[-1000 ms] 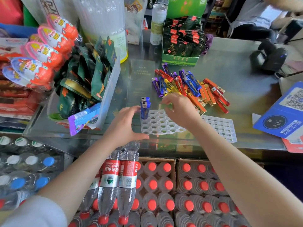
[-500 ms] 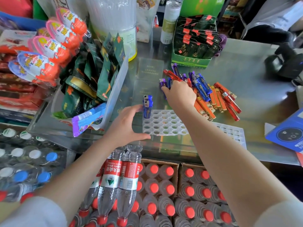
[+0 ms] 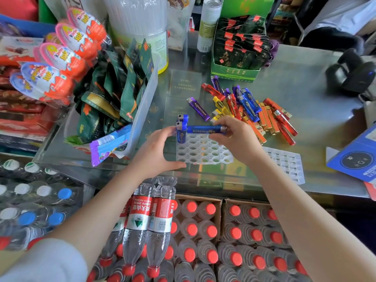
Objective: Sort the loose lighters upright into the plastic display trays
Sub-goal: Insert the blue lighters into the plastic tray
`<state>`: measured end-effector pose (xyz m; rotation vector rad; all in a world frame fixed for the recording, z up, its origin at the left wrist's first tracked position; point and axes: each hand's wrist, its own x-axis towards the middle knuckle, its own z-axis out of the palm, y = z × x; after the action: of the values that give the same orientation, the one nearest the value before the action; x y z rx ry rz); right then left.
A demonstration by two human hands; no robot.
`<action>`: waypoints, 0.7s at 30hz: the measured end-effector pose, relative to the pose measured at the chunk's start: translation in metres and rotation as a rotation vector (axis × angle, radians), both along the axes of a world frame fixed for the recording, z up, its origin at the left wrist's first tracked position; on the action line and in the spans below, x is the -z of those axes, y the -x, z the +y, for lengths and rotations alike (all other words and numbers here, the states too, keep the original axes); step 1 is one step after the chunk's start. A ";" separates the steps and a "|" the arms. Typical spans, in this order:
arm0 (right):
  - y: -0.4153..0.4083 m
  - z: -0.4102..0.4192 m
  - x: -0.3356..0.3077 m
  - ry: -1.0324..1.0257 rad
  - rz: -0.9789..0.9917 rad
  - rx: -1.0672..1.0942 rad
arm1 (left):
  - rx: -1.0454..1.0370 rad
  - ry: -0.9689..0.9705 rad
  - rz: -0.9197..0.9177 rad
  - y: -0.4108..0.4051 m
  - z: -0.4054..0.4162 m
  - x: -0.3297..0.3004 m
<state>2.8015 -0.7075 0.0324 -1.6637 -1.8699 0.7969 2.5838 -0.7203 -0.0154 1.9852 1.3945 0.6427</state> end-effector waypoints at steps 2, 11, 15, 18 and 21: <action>0.003 -0.008 0.001 -0.014 -0.016 -0.076 | -0.003 -0.010 0.004 0.000 0.000 0.000; 0.001 -0.020 0.003 -0.031 -0.089 -0.225 | -0.013 -0.007 0.013 -0.002 -0.005 -0.003; 0.002 -0.028 0.005 -0.036 -0.067 -0.177 | -0.015 -0.011 0.034 -0.002 -0.006 -0.005; 0.016 -0.028 0.003 -0.044 -0.036 -0.157 | 0.008 0.002 0.058 -0.003 -0.008 -0.007; 0.026 -0.028 0.002 -0.055 -0.034 -0.163 | 0.033 0.013 0.083 -0.004 -0.009 -0.008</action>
<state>2.7754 -0.7354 0.0301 -1.5155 -2.0527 0.7783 2.5878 -0.7296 -0.0075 2.0410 1.4082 0.5414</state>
